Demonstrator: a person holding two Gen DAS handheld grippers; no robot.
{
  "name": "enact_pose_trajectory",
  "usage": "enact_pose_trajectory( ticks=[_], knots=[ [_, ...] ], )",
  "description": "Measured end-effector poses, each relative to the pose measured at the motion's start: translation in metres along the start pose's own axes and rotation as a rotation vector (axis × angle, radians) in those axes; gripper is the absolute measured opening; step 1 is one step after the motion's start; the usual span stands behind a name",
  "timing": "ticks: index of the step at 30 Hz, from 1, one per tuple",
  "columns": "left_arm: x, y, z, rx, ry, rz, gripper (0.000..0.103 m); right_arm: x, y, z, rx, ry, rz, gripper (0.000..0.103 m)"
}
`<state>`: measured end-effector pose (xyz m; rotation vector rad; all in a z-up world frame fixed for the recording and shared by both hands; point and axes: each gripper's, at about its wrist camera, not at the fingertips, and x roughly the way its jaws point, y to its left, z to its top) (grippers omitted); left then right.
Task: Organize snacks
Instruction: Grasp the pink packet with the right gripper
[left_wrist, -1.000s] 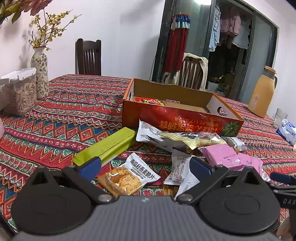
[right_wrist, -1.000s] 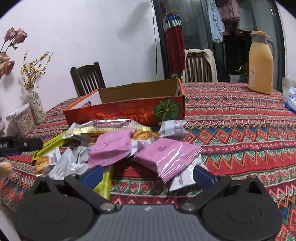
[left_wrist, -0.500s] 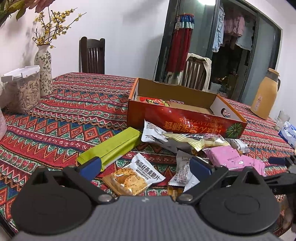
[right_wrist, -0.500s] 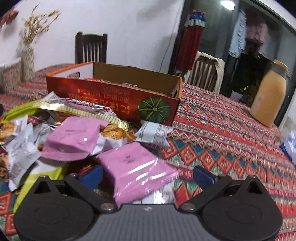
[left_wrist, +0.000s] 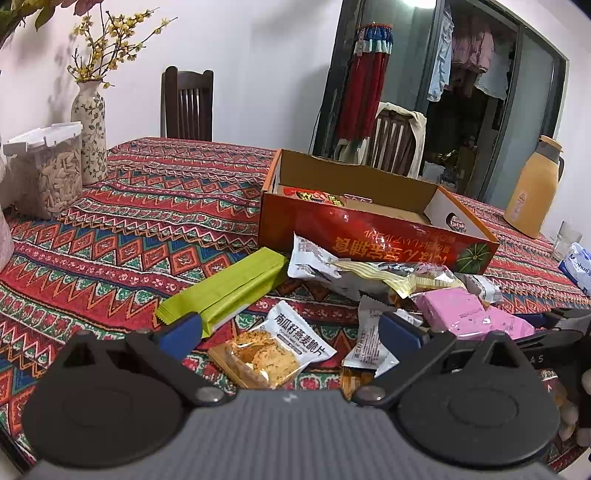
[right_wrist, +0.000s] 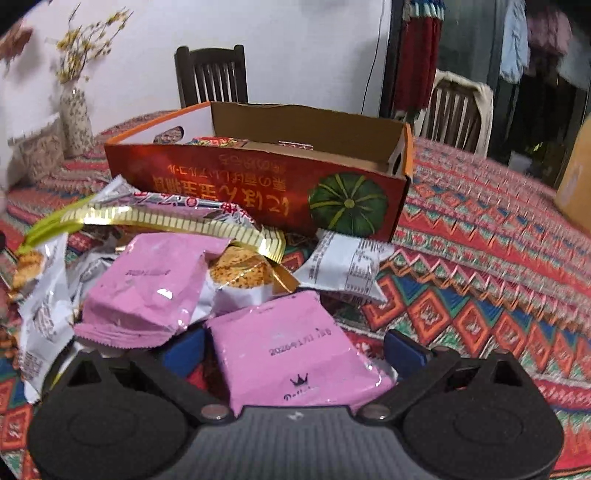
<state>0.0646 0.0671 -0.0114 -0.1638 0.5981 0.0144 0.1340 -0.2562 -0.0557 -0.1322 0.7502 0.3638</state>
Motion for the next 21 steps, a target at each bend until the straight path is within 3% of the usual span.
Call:
enact_pose_trajectory(
  ticks=[5, 11, 21],
  knots=[
    [0.001, 0.001, -0.001, -0.008, 0.007, 0.004, 0.103, -0.011, 0.006, -0.002, -0.03, -0.026, 0.054, 0.061],
    [0.001, 0.0, -0.001, -0.004, 0.007, 0.003, 0.103, -0.03, 0.012, -0.011, -0.01, -0.105, 0.016, 0.061],
    [0.01, 0.005, 0.01, 0.006, 0.015, 0.016, 0.103, -0.068, 0.002, -0.022, 0.141, -0.299, -0.072, 0.061]
  ],
)
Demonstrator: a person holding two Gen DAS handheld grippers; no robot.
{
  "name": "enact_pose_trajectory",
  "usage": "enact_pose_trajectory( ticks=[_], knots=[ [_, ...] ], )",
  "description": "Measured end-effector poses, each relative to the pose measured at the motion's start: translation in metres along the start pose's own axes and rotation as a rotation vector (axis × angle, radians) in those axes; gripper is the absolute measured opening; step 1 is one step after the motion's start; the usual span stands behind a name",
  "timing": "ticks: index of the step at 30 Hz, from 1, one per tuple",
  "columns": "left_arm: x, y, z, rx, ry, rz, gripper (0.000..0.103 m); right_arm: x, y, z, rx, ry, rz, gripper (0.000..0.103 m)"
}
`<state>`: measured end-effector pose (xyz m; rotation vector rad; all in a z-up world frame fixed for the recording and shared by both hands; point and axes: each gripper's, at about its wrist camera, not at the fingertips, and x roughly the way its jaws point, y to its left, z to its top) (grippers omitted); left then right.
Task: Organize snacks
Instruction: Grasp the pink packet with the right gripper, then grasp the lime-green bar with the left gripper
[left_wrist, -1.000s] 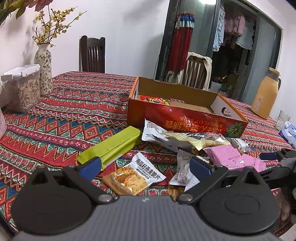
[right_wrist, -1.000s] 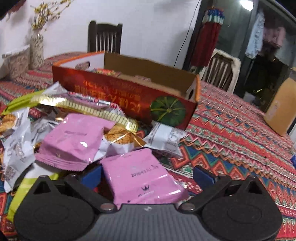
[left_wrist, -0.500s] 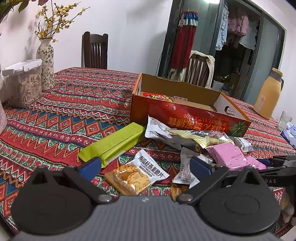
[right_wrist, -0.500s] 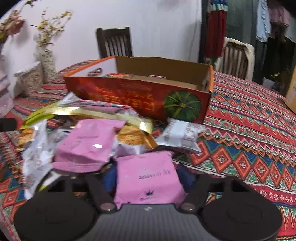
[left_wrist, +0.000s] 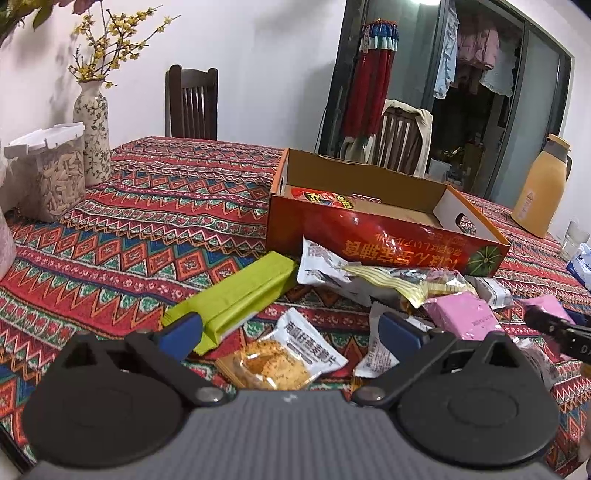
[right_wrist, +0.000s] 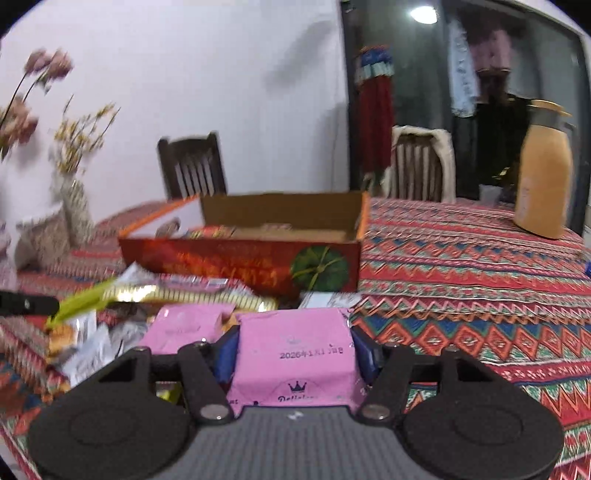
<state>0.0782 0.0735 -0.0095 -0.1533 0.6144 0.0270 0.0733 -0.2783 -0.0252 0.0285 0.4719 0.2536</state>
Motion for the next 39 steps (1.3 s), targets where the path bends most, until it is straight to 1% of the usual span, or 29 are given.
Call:
enact_pose_trajectory(
  ticks=[3, 9, 11, 13, 18, 22, 24, 32, 35, 38, 39],
  knots=[
    [0.011, 0.003, 0.008, 0.03, 0.024, 0.011, 0.103, 0.003, -0.003, -0.002, 0.033, -0.012, -0.027, 0.061],
    [0.04, 0.011, 0.025, 0.12, 0.049, 0.07, 0.103, 0.014, -0.01, -0.007, 0.058, -0.008, -0.076, 0.061],
    [0.052, 0.013, 0.03, 0.15, 0.071, 0.078, 0.103, 0.017, -0.012, -0.009, 0.071, -0.003, -0.086, 0.061],
    [0.069, 0.013, 0.035, 0.182, 0.112, 0.095, 0.103, 0.019, -0.014, -0.011, 0.083, 0.0, -0.094, 0.061],
    [0.099, 0.016, 0.038, 0.215, 0.159, 0.114, 0.103, 0.024, -0.016, -0.013, 0.095, 0.01, -0.097, 0.061],
    [0.118, 0.025, 0.036, 0.181, 0.207, 0.09, 0.102, 0.025, -0.014, -0.014, 0.087, 0.01, -0.093, 0.061],
    [0.119, 0.031, 0.035, 0.149, 0.204, 0.067, 0.102, 0.026, -0.014, -0.014, 0.085, 0.01, -0.088, 0.061],
    [0.116, 0.031, 0.033, 0.139, 0.21, 0.068, 0.103, 0.023, -0.015, -0.015, 0.094, 0.006, -0.071, 0.061],
    [0.116, 0.029, 0.031, 0.141, 0.196, 0.071, 0.103, 0.023, -0.015, -0.015, 0.096, 0.004, -0.066, 0.061],
    [0.111, 0.027, 0.027, 0.134, 0.175, 0.076, 0.097, 0.022, -0.015, -0.015, 0.096, 0.003, -0.063, 0.061],
    [0.109, 0.026, 0.026, 0.134, 0.168, 0.075, 0.091, 0.022, -0.015, -0.015, 0.097, 0.002, -0.061, 0.061]
  ],
)
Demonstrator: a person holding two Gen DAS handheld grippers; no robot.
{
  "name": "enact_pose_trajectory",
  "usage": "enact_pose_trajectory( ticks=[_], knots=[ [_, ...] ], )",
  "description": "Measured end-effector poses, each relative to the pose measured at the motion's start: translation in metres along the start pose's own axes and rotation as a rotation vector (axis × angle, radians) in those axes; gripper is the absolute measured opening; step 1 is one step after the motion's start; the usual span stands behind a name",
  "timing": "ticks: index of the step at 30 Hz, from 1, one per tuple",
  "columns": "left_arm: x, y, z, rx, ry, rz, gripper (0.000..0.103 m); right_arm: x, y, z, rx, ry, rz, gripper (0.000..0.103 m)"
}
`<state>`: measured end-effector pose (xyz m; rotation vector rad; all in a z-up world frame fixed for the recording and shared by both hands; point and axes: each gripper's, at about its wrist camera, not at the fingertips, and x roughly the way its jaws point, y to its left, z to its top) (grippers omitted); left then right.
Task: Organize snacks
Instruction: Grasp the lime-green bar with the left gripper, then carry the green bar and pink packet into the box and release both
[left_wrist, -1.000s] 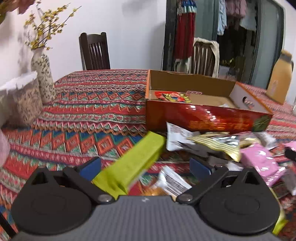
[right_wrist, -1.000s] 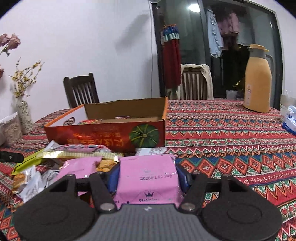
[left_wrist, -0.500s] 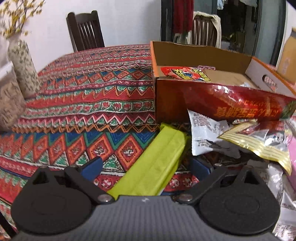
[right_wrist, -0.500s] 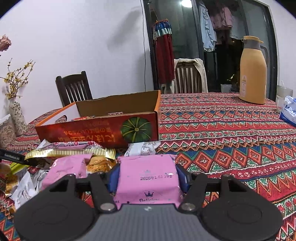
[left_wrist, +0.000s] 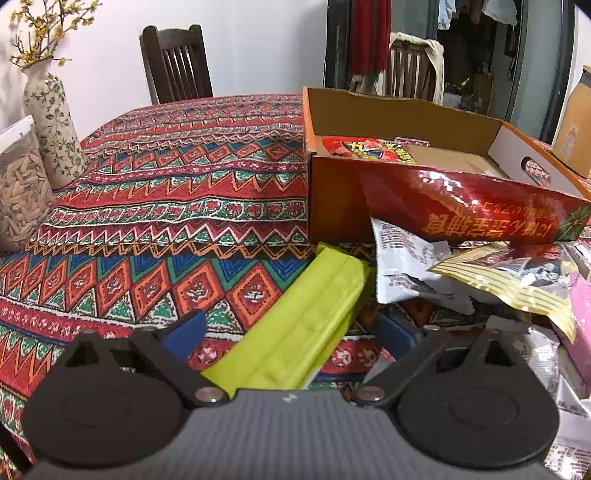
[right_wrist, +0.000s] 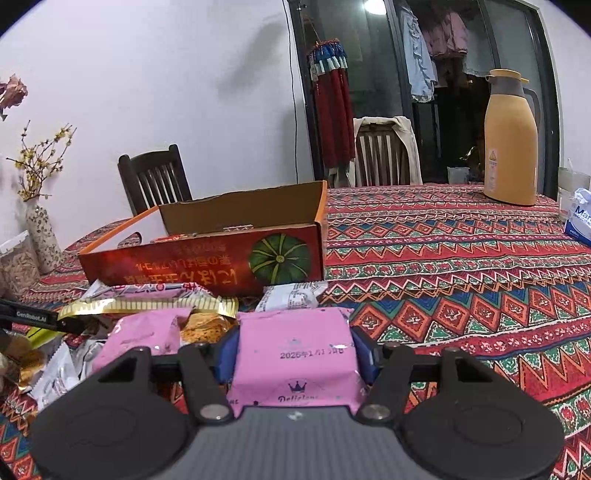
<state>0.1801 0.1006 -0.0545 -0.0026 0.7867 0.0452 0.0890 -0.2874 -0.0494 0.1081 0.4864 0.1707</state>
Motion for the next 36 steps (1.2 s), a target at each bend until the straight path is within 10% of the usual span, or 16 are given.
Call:
enact_pose_trajectory(
  ticks=[7, 36],
  knots=[
    [-0.019, -0.007, -0.011, 0.012, -0.044, -0.019, 0.039, -0.002, 0.0, 0.0, 0.002, -0.004, 0.012, 0.061],
    [-0.117, -0.031, 0.005, 0.008, -0.298, -0.029, 0.034, -0.026, 0.011, 0.022, -0.018, -0.096, 0.036, 0.061]
  ],
)
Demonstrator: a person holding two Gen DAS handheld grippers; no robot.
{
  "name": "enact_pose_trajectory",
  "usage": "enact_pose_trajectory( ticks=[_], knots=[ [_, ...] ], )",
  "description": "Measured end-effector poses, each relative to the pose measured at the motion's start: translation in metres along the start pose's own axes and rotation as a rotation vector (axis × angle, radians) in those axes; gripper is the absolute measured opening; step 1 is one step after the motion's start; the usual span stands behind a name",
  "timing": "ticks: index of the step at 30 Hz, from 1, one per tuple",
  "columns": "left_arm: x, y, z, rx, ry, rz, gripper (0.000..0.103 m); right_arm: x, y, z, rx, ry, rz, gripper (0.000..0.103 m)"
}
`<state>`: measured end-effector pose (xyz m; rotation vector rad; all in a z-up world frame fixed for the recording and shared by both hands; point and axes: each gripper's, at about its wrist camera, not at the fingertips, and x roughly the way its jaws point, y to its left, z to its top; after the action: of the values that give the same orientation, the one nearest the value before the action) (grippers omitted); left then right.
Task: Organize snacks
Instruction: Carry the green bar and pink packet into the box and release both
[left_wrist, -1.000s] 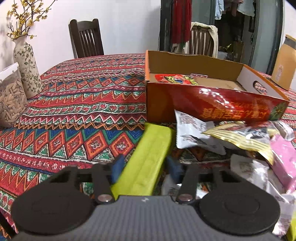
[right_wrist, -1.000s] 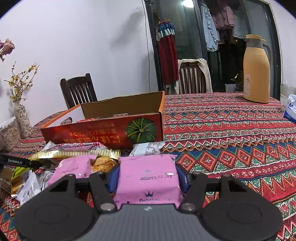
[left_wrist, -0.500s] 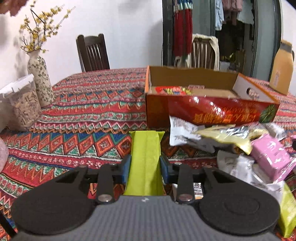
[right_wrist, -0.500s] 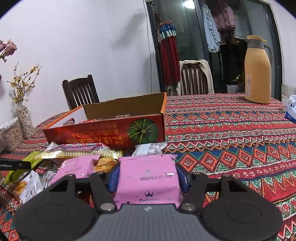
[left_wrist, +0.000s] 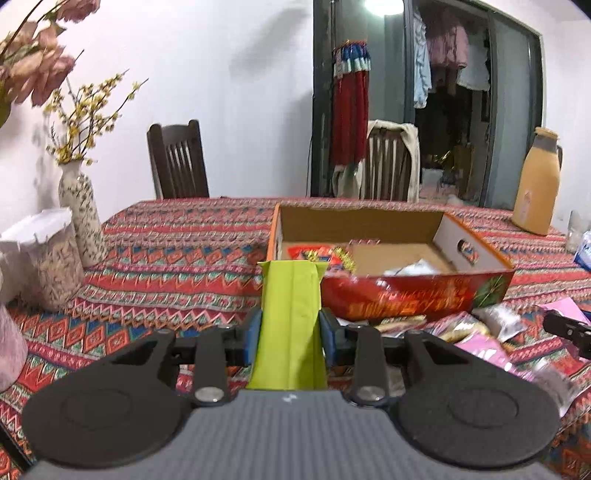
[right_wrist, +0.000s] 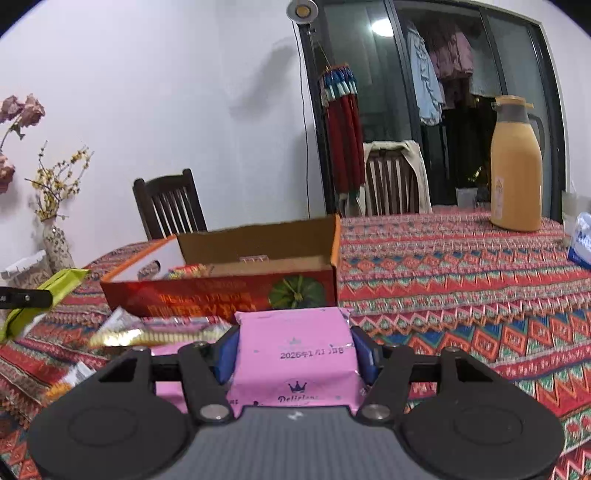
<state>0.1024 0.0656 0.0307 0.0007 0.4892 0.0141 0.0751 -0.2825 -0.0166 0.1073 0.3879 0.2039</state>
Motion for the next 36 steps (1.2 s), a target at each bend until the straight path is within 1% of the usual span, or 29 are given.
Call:
enact_pose_trajectory(
  ticks=[10, 17, 28, 33, 36],
  knots=[
    [0.004, -0.018, 0.035, 0.001, -0.067, -0.044, 0.034, 0.007, 0.012, 0.04, -0.019, -0.066, 0.016, 0.061],
    [0.021, -0.032, 0.057, -0.019, -0.09, -0.065, 0.034, 0.03, 0.022, 0.067, -0.023, -0.088, 0.028, 0.061],
    [0.07, -0.042, 0.086, -0.068, -0.079, -0.065, 0.034, 0.09, 0.039, 0.101, -0.045, -0.079, 0.03, 0.061],
    [0.103, -0.047, 0.099, -0.095, -0.064, -0.048, 0.034, 0.127, 0.039, 0.108, -0.033, -0.053, 0.02, 0.061],
    [0.123, -0.048, 0.103, -0.104, -0.057, -0.042, 0.034, 0.145, 0.037, 0.104, -0.032, -0.031, 0.017, 0.061]
  ],
)
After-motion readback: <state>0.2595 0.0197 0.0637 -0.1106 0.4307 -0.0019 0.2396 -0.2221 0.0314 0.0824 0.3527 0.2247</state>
